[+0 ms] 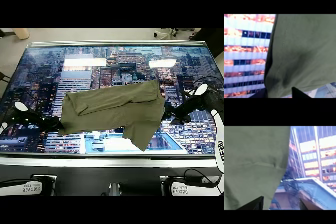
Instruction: Fold the shirts.
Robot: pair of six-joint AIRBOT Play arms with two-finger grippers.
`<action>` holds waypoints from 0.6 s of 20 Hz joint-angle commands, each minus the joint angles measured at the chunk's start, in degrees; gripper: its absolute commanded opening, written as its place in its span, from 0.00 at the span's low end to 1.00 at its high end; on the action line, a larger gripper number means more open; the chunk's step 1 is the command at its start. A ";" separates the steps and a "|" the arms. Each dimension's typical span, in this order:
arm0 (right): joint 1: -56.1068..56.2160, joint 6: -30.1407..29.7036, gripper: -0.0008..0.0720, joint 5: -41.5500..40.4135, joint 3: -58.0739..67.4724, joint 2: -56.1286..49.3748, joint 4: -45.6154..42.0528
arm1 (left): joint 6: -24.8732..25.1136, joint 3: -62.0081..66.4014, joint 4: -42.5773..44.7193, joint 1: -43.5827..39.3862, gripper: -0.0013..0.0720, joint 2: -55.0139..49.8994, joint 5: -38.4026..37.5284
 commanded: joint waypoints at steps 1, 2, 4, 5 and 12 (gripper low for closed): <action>-0.02 1.64 0.63 -1.99 -0.92 0.07 0.39 | -1.79 -0.79 -1.46 -1.27 0.53 -0.50 2.01; -0.02 1.66 0.67 -3.15 -1.14 -0.13 0.87 | -2.36 -0.79 -1.49 -1.55 0.53 -0.66 1.99; -0.02 1.44 0.68 -6.54 -2.23 -0.96 3.67 | -2.62 -0.79 -1.51 -2.23 0.40 -0.94 2.01; -0.02 0.17 0.68 -8.55 -2.80 -1.81 6.27 | -2.36 -0.76 -1.49 -2.47 0.10 -1.01 2.03; -0.02 -2.27 0.39 -15.61 -3.98 -9.53 10.78 | -0.63 -0.72 -1.81 -2.47 0.06 3.28 1.88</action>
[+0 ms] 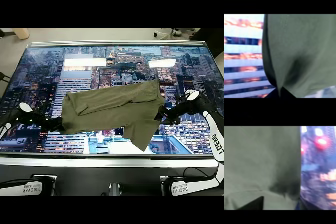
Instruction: Fold the shirts.
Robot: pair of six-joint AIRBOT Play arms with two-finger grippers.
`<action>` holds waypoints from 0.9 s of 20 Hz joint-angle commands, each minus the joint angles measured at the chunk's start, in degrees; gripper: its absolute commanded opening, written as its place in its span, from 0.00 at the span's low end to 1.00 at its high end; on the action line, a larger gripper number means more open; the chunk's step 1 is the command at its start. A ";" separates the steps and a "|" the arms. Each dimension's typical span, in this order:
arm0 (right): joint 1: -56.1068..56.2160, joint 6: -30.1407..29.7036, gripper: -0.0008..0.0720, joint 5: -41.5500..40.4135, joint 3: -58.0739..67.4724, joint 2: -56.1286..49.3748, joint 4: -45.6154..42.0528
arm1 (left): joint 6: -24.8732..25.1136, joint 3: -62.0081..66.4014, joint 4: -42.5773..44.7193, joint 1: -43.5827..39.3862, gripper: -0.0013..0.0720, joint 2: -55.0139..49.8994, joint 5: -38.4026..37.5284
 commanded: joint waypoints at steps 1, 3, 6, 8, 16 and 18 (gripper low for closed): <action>0.07 -0.98 0.10 -6.51 -0.31 -2.25 2.25 | 0.44 0.44 -1.53 -0.09 0.06 3.06 -0.57; 0.07 -3.39 0.04 -8.13 0.76 -0.42 6.12 | 0.61 2.38 -1.46 -0.09 0.06 6.29 -0.57; -0.04 -7.08 0.03 -6.36 10.73 8.81 7.56 | 0.59 13.84 0.98 -0.09 0.06 15.93 0.35; -0.55 -10.23 0.04 -7.13 23.17 19.56 6.95 | 0.52 27.52 1.57 -0.04 0.06 23.98 3.48; -1.03 -3.93 0.04 -11.34 40.68 55.71 -11.67 | -1.42 58.36 5.25 -0.04 0.06 43.87 13.97; -1.03 -3.30 0.04 -7.04 40.70 56.85 -14.53 | -1.42 58.34 8.02 -0.04 0.06 44.39 8.96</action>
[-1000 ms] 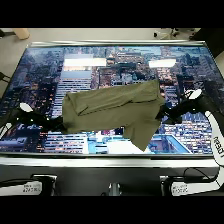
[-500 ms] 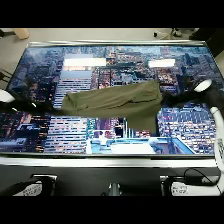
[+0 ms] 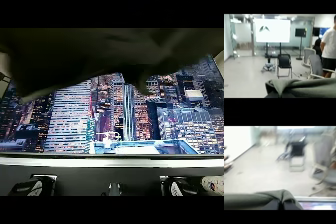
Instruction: Fold the shirts.
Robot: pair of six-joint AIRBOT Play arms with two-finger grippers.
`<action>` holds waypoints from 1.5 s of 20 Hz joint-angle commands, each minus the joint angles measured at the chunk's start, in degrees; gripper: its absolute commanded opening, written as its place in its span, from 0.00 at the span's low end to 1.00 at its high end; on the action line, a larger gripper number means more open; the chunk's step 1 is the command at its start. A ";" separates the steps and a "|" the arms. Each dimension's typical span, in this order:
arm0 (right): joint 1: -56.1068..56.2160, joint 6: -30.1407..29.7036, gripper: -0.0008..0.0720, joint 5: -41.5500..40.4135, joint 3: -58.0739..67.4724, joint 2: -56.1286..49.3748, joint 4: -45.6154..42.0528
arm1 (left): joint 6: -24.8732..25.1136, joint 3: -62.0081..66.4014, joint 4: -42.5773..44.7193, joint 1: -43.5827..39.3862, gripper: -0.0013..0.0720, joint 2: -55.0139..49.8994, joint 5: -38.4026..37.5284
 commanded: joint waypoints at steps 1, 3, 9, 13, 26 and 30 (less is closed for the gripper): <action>-0.04 3.06 0.04 5.86 1.62 5.62 -7.26 | -0.79 2.91 4.70 0.00 0.06 2.91 -5.99; -0.02 3.08 0.04 9.33 1.62 4.00 -7.37 | -0.70 2.91 6.73 0.00 0.06 1.77 -9.31; -0.02 3.10 0.04 30.21 0.96 -13.90 -5.84 | -0.35 -5.01 9.05 -0.07 0.06 -9.18 -19.85; 1.20 4.44 0.04 34.86 -3.04 -34.80 -4.50 | -0.33 -22.60 8.68 -0.04 0.06 -21.46 -19.65; 9.92 13.22 0.04 -1.11 -3.74 -62.64 4.81 | -0.26 -24.46 -1.42 -0.17 0.06 -52.33 1.11; 9.94 10.60 0.04 21.22 -3.32 -60.83 -0.46 | 3.15 -22.03 -0.28 0.81 0.06 -52.39 -7.63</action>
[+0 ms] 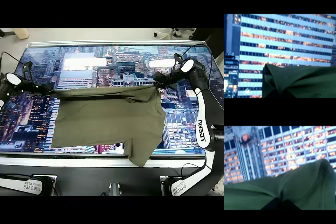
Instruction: Fold the shirts.
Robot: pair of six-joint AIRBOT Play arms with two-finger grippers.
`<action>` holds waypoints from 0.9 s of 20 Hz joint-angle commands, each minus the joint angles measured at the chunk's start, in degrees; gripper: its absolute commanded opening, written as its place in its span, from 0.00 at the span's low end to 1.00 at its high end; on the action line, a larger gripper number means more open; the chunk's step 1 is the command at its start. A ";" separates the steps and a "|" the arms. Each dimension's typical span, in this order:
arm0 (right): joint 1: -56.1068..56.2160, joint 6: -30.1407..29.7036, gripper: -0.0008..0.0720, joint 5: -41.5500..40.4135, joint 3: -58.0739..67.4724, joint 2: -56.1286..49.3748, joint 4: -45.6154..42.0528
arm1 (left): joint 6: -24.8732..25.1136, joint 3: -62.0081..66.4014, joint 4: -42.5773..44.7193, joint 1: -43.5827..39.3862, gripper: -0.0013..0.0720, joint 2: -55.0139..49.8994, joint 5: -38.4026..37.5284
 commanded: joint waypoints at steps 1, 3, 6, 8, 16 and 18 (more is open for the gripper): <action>0.68 -0.87 0.04 18.49 -0.22 0.39 -4.26 | 1.84 0.81 1.81 0.22 0.06 -1.42 -8.66; 2.43 -0.92 0.04 22.51 -3.74 0.61 -8.66 | 1.11 -0.76 2.69 -0.87 0.06 -3.52 -14.88; 4.11 0.87 0.04 18.36 -9.44 0.61 -9.64 | 1.09 -2.45 2.64 -3.30 0.06 -7.13 -17.46; 4.11 4.13 0.04 15.63 -9.68 0.85 -9.44 | 0.94 -2.29 2.43 -3.98 0.08 -7.89 -17.70; -9.07 -1.22 0.68 28.46 -12.35 12.48 -9.97 | 1.33 -0.61 4.04 7.26 0.66 1.86 -28.13; -12.09 -1.18 0.68 24.87 -21.57 18.40 -10.67 | 1.81 -10.58 4.02 10.34 0.66 7.02 -27.71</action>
